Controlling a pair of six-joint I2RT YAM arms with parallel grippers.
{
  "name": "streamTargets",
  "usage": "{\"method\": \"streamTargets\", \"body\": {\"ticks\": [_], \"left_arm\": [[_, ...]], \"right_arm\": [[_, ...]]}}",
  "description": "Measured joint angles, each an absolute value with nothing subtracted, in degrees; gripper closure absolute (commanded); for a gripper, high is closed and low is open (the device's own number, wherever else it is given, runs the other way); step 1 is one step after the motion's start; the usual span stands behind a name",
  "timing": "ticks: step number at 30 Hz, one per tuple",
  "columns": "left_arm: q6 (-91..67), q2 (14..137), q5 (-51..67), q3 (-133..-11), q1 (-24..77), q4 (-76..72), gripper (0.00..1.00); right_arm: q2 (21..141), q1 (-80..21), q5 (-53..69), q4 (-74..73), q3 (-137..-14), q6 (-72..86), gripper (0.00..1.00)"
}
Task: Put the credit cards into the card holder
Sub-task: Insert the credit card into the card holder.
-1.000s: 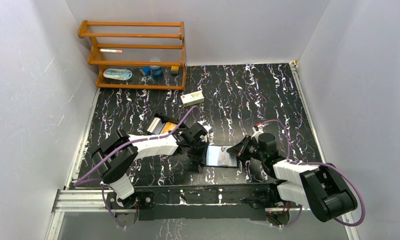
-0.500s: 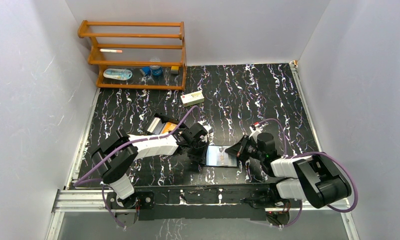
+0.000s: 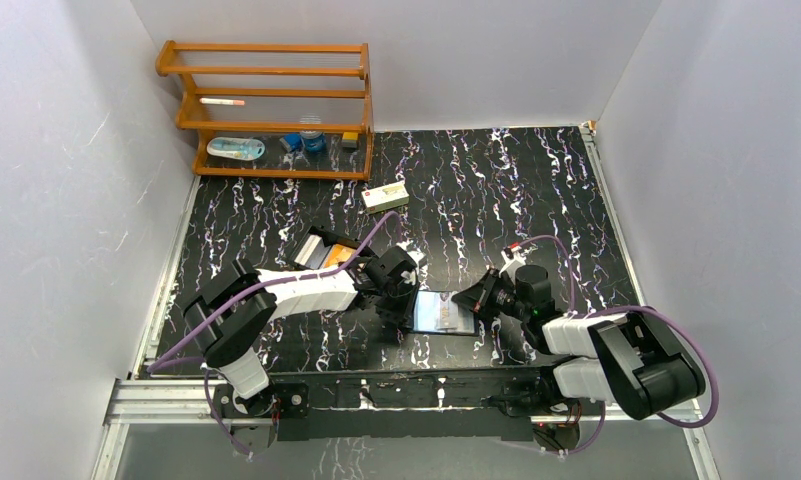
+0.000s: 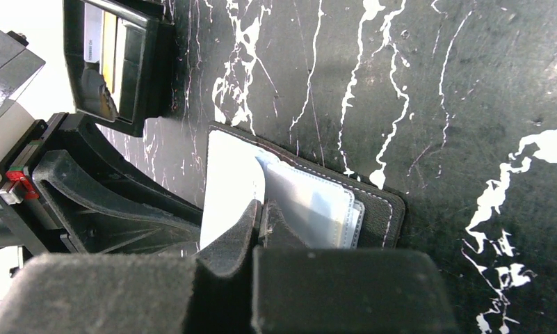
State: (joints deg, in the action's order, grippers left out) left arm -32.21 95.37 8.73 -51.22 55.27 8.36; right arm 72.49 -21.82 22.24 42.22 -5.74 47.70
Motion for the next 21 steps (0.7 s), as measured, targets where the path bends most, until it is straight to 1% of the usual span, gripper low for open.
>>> {"method": "streamTargets", "body": {"ticks": [15,21], "left_arm": [[-33.1,96.2,8.8,-51.9,56.5,7.7,0.83],[-33.1,96.2,8.7,-51.9,56.5,7.7,0.83]], "right_arm": [[73.3,-22.0,22.3,42.6,-5.9,49.4,0.97],[74.0,-22.4,22.3,42.5,-6.0,49.3,1.00]]}}
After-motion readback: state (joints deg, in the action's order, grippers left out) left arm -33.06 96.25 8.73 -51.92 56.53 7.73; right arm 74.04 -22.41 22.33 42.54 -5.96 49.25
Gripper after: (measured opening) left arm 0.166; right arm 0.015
